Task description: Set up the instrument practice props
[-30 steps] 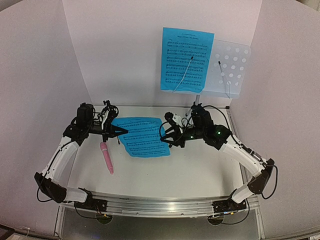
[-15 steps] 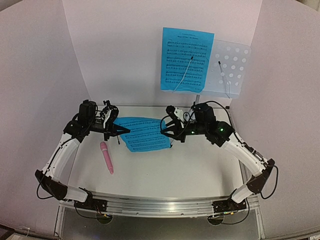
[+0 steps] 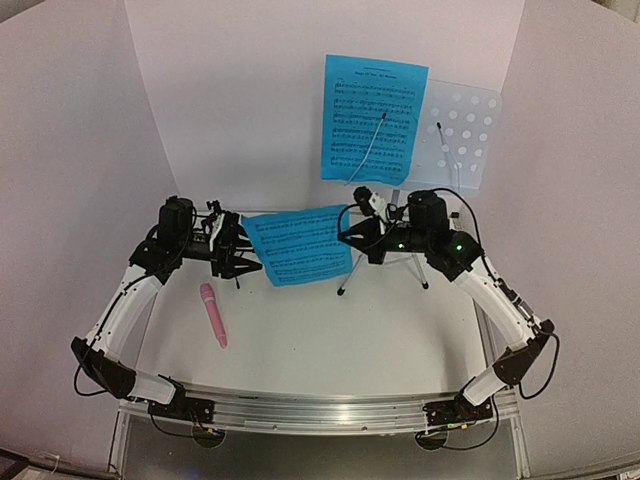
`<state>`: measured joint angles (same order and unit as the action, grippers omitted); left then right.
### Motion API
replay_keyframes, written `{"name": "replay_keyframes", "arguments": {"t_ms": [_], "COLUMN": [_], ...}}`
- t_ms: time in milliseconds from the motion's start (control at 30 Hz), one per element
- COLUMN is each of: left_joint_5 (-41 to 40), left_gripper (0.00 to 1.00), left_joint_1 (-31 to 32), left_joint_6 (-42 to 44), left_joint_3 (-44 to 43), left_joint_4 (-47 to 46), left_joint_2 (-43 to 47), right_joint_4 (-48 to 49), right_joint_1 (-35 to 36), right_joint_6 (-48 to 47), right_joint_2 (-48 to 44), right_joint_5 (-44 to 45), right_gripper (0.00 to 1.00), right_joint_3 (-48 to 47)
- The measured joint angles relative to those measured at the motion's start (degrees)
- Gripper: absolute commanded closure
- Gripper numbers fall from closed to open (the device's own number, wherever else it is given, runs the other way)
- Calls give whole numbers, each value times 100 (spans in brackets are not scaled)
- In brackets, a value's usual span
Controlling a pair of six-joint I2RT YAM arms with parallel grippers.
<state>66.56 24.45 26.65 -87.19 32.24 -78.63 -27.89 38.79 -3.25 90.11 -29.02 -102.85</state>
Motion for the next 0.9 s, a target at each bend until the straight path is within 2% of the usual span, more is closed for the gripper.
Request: {"name": "replay_keyframes", "arguments": {"t_ms": [100,333,500,800,900], "left_joint_5": [-100,-459,-724,-784,-638], "left_gripper": [30,30,47,56,65], "left_joint_1": [13,372,716,785,826], "left_joint_6": [-415,-1394,-1762,-2486,-2667], "left_joint_3": [-11,-343,-782,-2008,-2528], "left_joint_4": [-616,-2234,-2702,-3241,-3155], "left_joint_2": [-50,-618,-1128,-1855,-2092], "right_joint_4": [-49,-312,-591,-957,-1054], "right_joint_1": [-368,-858,-1075,-1434,-1518], "right_joint_6": [180,330,330,269,245], "right_joint_2": [0,43,237,371,375], "right_joint_5": [-154,-553,-855,-875,-817], "right_gripper": [100,100,100,100,100], "right_joint_3": [-302,-1381,-2318,-2660,-2711]}}
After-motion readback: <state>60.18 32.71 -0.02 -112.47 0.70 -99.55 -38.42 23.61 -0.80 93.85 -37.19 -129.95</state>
